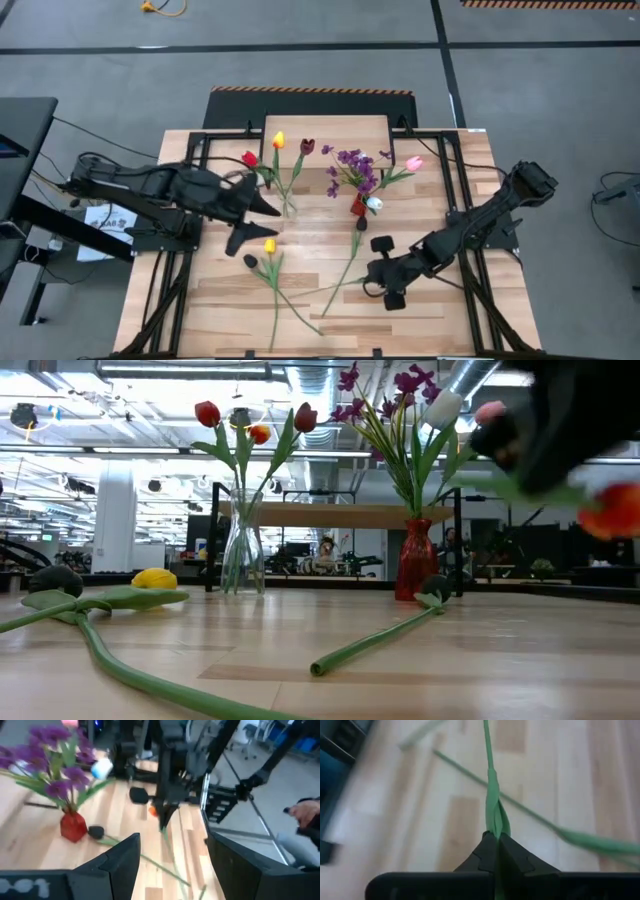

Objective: Pick and place flowers into a vace then onto a shelf
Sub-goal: Put the orange flower into the transparent flower vase

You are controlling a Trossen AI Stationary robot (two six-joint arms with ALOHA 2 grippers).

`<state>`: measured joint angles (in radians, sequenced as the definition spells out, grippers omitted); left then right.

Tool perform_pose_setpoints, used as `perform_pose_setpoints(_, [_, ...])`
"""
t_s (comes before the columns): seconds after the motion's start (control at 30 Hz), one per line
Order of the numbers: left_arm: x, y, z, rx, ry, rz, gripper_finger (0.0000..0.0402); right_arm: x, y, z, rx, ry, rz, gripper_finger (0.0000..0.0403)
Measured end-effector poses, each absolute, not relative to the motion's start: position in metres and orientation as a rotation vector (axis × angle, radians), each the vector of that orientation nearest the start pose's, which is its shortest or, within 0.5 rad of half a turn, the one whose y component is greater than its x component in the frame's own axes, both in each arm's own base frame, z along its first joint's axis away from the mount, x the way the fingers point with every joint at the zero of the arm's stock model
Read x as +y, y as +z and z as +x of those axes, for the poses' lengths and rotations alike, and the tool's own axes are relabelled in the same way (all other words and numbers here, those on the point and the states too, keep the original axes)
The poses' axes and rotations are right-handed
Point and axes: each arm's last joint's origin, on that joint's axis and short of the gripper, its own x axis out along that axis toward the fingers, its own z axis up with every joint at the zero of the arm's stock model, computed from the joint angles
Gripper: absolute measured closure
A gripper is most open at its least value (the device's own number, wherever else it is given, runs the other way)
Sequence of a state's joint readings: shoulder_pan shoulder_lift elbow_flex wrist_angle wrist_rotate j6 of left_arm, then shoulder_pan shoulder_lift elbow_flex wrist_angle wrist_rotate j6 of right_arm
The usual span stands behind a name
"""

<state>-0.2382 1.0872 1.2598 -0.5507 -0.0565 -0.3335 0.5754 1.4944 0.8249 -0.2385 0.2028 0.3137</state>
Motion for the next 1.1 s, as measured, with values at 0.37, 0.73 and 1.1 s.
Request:
perform_pose_setpoints(0.37, [-0.080, 0.346, 0.272, 0.683, -0.244, -0.287, 0.0182, 0.166, 0.250, 0.263, 0.885, 0.322, -0.002, 0.0402])
perform_pose_setpoints(0.73, [-0.096, 0.302, 0.320, 0.755, -0.316, -0.308, 0.0182, 0.154, 0.277, 0.274, 0.912, 0.378, 0.078, 0.0403])
perform_pose_setpoints(1.1, [-0.100, 0.294, 0.333, 0.725, -0.352, -0.310, 0.0182, 0.127, 0.283, 0.285, 0.931, 0.330, 0.053, 0.0403])
